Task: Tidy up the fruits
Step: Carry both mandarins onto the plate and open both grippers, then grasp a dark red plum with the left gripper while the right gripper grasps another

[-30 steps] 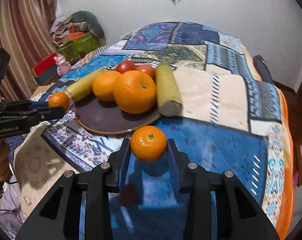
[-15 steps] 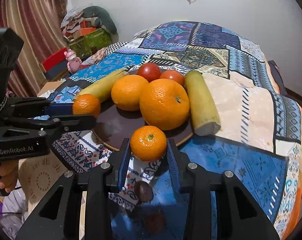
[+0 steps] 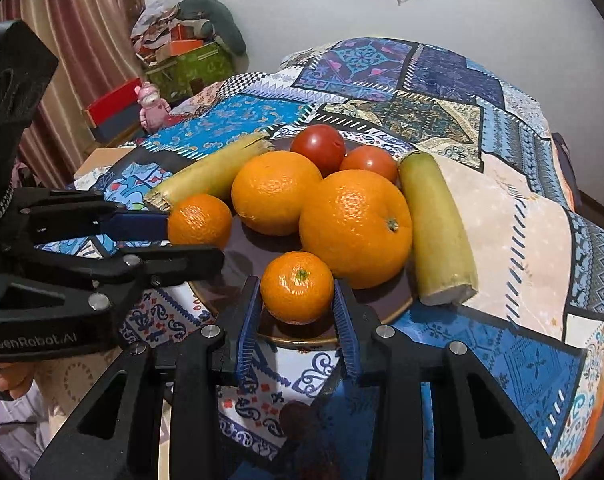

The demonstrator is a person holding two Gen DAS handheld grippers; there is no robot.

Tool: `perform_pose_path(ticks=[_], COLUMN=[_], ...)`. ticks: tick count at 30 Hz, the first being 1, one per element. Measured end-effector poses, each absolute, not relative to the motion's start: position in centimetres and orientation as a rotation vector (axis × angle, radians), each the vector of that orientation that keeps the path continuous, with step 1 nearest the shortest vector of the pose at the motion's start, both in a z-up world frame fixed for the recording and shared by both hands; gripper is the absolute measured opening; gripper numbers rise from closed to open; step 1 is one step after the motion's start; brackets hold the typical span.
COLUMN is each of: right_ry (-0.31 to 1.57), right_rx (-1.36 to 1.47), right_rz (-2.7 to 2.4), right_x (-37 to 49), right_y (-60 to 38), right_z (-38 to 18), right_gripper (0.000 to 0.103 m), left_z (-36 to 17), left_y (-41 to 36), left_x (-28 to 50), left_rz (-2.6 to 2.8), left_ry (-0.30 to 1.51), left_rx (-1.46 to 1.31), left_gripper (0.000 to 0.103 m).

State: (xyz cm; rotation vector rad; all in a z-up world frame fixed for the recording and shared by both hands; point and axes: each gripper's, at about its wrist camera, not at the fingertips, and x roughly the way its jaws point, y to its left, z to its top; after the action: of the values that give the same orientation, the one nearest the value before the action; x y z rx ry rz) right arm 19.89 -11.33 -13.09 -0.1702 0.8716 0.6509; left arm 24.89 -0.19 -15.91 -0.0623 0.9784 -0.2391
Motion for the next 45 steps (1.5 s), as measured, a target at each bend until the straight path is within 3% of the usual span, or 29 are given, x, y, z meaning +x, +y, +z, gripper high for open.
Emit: perform_pose_path(ticks=[21, 26, 32, 45], right_ry=[0.909, 0.905, 0.879, 0.841], right_rx=[-0.161, -0.157, -0.136, -0.09], right_rz=[0.663, 0.653, 0.648, 0.589], right_x=[20.3, 20.1, 19.4, 17.2], right_y=[-11.3, -11.7, -12.6, -16.3], right_z=[-14.0, -13.7, -12.6, -10.6], right_gripper=[0.034, 0.046, 0.047, 0.048], left_z=[-16.2, -16.2, -15.4, -13.3], left_y=[-0.5, -0.4, -0.6, -0.8], left_x=[25.2, 24.8, 23.9, 21.2], left_rz=[-0.219, -0.215, -0.214, -0.215], left_ry=[0.975, 0.978, 0.963, 0.93], left_rx=[-0.05, -0.062, -0.062, -0.086], left_gripper=[0.036, 0.037, 0.037, 0.064])
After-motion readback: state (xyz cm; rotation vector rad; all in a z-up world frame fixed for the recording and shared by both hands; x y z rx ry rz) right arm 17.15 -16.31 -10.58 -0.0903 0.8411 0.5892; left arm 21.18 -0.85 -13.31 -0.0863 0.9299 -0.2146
